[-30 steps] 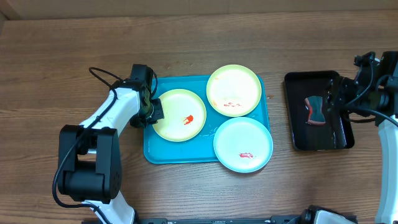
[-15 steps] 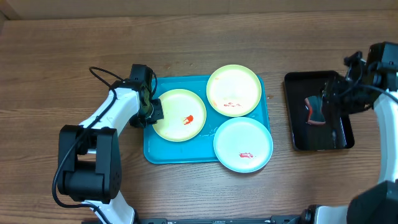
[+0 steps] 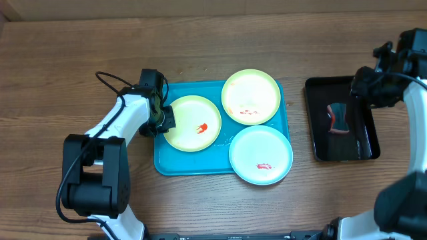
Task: Clean dirty plates on tray and stack at the side
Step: 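Grasp the orange-green sponge from the black tray with the right gripper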
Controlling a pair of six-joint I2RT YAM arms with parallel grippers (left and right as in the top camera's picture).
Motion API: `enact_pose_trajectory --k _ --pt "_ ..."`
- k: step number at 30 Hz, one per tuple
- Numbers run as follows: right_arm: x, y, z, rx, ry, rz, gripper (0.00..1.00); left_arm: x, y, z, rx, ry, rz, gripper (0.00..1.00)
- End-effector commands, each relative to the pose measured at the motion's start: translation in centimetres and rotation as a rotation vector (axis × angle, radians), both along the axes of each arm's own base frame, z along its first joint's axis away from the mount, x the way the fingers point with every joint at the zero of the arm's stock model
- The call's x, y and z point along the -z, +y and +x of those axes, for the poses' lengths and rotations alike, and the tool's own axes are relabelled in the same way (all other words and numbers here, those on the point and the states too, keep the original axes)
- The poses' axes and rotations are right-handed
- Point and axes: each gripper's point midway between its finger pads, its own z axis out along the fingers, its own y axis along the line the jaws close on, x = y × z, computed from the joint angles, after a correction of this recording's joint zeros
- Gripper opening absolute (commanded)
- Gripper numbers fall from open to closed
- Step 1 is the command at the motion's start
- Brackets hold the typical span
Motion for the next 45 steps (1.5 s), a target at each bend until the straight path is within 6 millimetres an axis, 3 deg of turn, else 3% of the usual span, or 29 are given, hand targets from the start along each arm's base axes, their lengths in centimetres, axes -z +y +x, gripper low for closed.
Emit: enact_pose_trajectory --k 1,6,16,21,27,32,40,45 --pt "2.3 -0.8 1.0 -0.007 0.048 -0.031 0.45 1.7 0.5 -1.1 0.022 0.041 0.029 0.04" --pt "5.0 -2.8 0.7 0.018 0.139 -0.125 0.41 1.7 0.5 -1.1 0.022 0.042 0.028 0.04" --pt "10.0 -2.0 -1.8 -0.034 0.234 -0.112 0.39 1.7 0.0 -1.1 0.024 0.040 0.002 0.04" --pt "11.8 -1.3 -2.0 -0.050 0.227 -0.116 0.39 1.7 0.0 -1.0 0.024 0.037 0.001 0.04" --pt "13.6 -1.0 -1.4 -0.059 0.181 -0.130 0.39 1.7 0.0 -1.1 0.024 0.038 0.002 0.04" --pt "14.9 -0.9 -2.0 -0.059 0.186 -0.129 0.37 1.7 0.0 -1.0 0.024 0.038 0.002 0.04" --pt "15.1 -0.9 -1.8 -0.050 0.176 -0.129 0.24 1.7 0.0 -1.0 0.024 0.038 0.002 0.04" --pt "15.5 -1.1 -1.4 -0.049 0.166 -0.137 0.26 1.7 0.0 -1.0 0.024 0.038 0.002 0.04"
